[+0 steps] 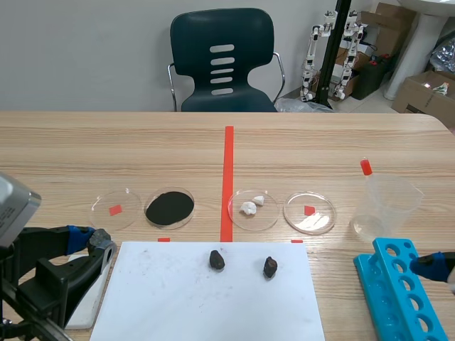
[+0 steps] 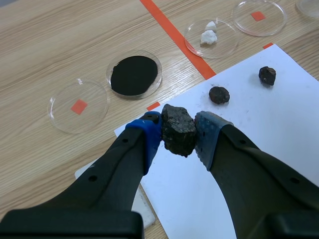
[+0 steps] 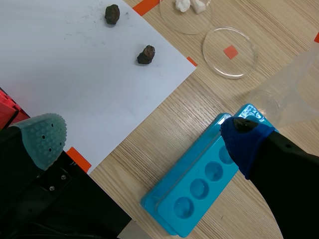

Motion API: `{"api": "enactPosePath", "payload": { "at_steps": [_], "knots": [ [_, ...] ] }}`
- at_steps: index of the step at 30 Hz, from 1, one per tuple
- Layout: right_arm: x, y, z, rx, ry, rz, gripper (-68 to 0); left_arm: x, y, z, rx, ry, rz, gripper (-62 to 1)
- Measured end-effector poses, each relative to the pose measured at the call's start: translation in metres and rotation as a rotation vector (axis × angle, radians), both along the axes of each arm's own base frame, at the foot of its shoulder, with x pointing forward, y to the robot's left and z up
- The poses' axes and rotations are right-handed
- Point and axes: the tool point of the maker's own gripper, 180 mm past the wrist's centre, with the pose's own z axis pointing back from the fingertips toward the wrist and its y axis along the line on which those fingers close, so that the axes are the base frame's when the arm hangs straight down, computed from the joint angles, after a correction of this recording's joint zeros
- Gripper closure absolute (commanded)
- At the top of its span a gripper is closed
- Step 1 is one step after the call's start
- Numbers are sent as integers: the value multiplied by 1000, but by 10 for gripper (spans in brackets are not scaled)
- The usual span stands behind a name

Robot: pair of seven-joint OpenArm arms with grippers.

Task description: Put the mineral in the empty petri dish

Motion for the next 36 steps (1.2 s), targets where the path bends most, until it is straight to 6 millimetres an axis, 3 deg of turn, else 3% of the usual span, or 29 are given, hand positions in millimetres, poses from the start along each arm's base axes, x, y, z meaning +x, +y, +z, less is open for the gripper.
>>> {"api": "enactPosePath", "payload": {
  "at_steps": [25, 30, 36],
  "knots": [
    [0, 0, 0, 0, 0, 0, -657, 0, -1, 0, -1, 0, 0, -113],
    [0, 0, 0, 0, 0, 0, -657, -5, -16, -5, -23, 31, -28, -113],
    [0, 0, 0, 0, 0, 0, -657, 6, -10, -16, -24, 110, 84, -113]
  ]
}}
